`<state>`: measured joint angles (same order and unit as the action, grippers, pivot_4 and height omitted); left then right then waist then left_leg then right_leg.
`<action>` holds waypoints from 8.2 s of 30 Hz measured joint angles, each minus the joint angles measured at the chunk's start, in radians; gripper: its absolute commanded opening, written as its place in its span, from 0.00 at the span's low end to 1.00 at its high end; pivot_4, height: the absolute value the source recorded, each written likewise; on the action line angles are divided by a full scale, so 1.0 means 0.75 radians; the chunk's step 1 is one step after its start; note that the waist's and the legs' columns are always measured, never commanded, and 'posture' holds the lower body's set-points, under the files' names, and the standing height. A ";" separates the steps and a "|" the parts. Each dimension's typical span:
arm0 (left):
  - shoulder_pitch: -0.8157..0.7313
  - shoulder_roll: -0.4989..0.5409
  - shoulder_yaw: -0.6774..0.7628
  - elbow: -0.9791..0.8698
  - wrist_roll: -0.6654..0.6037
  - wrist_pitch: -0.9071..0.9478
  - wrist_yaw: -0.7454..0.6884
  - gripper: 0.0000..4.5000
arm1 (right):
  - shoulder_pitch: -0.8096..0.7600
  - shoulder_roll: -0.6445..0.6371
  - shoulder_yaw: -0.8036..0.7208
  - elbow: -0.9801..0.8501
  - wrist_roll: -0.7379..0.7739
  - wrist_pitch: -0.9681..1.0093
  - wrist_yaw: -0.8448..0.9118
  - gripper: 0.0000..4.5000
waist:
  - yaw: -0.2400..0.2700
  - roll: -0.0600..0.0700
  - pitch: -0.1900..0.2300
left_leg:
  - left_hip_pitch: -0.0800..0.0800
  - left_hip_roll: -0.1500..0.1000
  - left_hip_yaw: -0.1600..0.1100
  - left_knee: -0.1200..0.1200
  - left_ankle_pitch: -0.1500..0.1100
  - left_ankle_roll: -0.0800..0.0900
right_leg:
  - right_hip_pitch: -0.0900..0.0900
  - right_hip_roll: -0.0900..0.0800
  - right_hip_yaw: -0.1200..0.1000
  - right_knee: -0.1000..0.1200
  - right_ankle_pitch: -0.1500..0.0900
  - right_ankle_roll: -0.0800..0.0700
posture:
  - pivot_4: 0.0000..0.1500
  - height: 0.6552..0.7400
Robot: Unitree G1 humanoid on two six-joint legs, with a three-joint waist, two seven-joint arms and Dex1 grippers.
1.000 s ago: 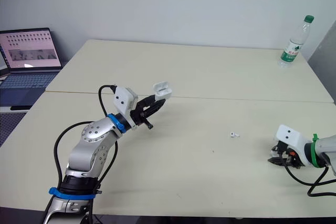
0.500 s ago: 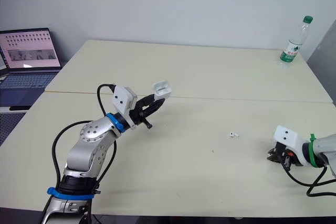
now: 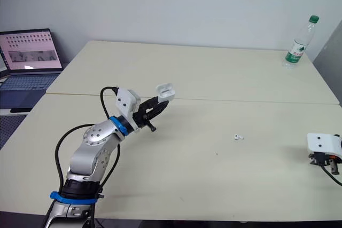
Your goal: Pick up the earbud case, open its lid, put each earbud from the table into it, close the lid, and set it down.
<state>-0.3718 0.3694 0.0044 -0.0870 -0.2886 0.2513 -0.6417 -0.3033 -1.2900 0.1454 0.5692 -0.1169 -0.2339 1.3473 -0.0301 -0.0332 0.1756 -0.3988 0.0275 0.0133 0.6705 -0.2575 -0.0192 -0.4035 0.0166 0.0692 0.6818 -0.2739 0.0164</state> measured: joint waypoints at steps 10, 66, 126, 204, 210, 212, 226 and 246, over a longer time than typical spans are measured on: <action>0.029 0.001 0.002 -0.040 0.000 0.006 0.006 0.17 | -0.145 0.011 0.071 0.345 -0.104 -0.235 0.013 0.09 | 0.000 0.001 0.000 | 0.001 0.000 0.001 0.000 0.000 0.000 | 0.000 0.000 0.001 0.000 0.000 0.000 | 1.00 1.00; 0.052 0.024 0.002 -0.088 -0.005 0.068 0.024 0.17 | -0.164 0.076 0.044 0.472 -0.128 -0.202 -0.031 0.09 | -0.002 -0.004 -0.002 | 0.023 0.000 0.001 -0.006 0.000 0.000 | 0.022 -0.001 0.001 -0.004 -0.001 -0.001 | 1.00 1.00; -0.208 -0.185 0.011 0.054 -0.006 -0.060 0.190 0.17 | -0.605 1.739 -0.167 -0.998 0.813 1.243 -1.420 0.09 | 0.003 0.011 0.001 | -0.023 0.000 -0.012 0.009 0.000 0.003 | -0.013 0.000 -0.011 0.000 0.005 0.002 | 1.00 1.00; -0.079 -0.112 0.025 -0.096 -0.031 0.004 0.167 0.17 | -0.305 0.620 0.136 -0.413 0.260 0.619 -0.197 0.61 | 0.001 0.009 0.003 | -0.020 -0.001 -0.008 0.009 0.000 0.004 | -0.011 0.000 -0.005 -0.003 0.005 0.004 | 1.00 1.00; -0.079 -0.112 0.024 -0.096 -0.031 0.004 0.162 0.17 | -0.304 0.620 0.137 -0.383 0.245 0.580 -0.196 0.15 | 0.001 0.009 0.003 | -0.015 -0.001 -0.008 0.009 -0.001 0.004 | -0.006 0.000 -0.005 -0.003 0.005 0.004 | 1.00 1.00; -0.079 -0.112 0.024 -0.096 -0.031 0.004 0.161 0.17 | -0.305 0.618 0.136 -0.367 0.242 0.558 -0.196 0.09 | 0.001 0.009 0.003 | -0.014 -0.002 -0.008 0.009 -0.001 0.004 | -0.004 0.000 -0.005 -0.003 0.005 0.004 | 1.00 1.00; -0.052 -0.165 -0.002 -0.097 -0.028 -0.044 0.168 0.17 | -0.199 0.149 0.129 -0.183 0.138 0.247 0.104 0.09 | 0.029 0.010 0.004 | -0.012 -0.003 -0.005 0.009 -0.001 0.004 | -0.004 -0.002 -0.004 -0.003 0.004 0.004 | 1.00 1.00; -0.035 -0.204 -0.022 -0.097 -0.006 -0.087 0.198 0.17 | -0.327 0.139 0.152 0.439 -0.174 -0.211 -0.007 0.09 | -0.003 0.001 0.003 | 0.014 0.000 0.001 0.007 -0.001 0.004 | 0.021 -0.001 0.002 -0.007 0.004 0.004 | 1.00 1.00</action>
<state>-0.3979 0.2162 -0.0124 -0.1601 -0.2931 0.1864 -0.4929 -0.5488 -1.1859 0.2594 0.8985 -0.2473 -0.3925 1.3417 -0.0322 -0.0325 0.1781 -0.3883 0.0275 0.0138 0.6754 -0.2585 -0.0160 -0.3877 0.0162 0.0707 0.6764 -0.2710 0.0196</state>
